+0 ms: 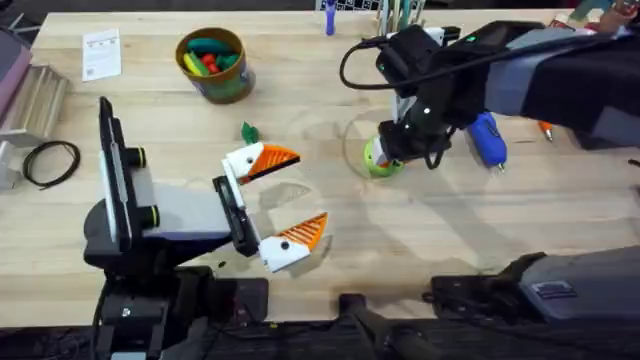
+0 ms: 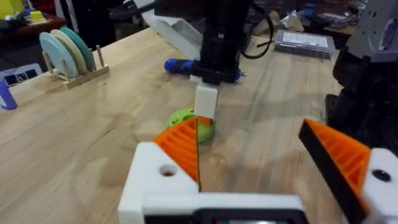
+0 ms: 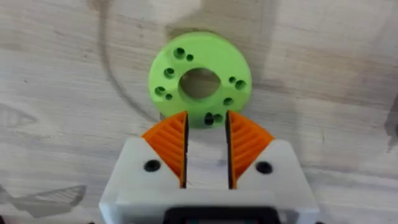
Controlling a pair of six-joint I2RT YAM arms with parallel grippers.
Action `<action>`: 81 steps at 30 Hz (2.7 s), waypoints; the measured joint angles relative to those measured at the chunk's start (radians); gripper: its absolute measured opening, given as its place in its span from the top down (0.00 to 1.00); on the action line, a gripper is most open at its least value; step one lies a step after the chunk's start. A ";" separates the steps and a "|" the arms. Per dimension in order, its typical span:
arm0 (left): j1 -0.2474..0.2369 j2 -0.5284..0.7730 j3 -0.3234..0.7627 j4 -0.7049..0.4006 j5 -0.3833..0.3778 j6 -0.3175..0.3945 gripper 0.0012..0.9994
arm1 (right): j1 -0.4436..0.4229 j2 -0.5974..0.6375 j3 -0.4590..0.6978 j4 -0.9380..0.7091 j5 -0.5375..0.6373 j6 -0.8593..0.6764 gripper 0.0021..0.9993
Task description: Pick up the gripper from the table and insert it into the empty holder that is missing its gripper. Then pick up a screw, insert it into the mounting hole, and use the screwdriver to tighten it. Finally, clean up the table by picking up the vegetable and placing it into the bucket.
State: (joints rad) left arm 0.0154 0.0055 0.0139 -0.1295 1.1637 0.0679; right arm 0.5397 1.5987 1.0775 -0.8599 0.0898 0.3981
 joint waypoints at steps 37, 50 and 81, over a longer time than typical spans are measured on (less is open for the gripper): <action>0.000 0.000 0.000 0.000 0.000 0.000 0.01 | 0.021 0.025 -0.002 0.008 0.045 0.022 1.00; 0.000 0.000 0.000 0.000 0.000 0.000 0.01 | 0.021 -0.106 0.045 -0.109 0.045 0.025 1.00; 0.000 0.000 0.000 0.000 0.000 0.000 0.01 | 0.269 0.211 1.015 -0.565 -0.081 -0.292 1.00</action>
State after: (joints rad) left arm 0.0154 0.0055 0.0139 -0.1295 1.1637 0.0678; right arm 0.8082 1.8097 2.0922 -1.4247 0.0086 0.1059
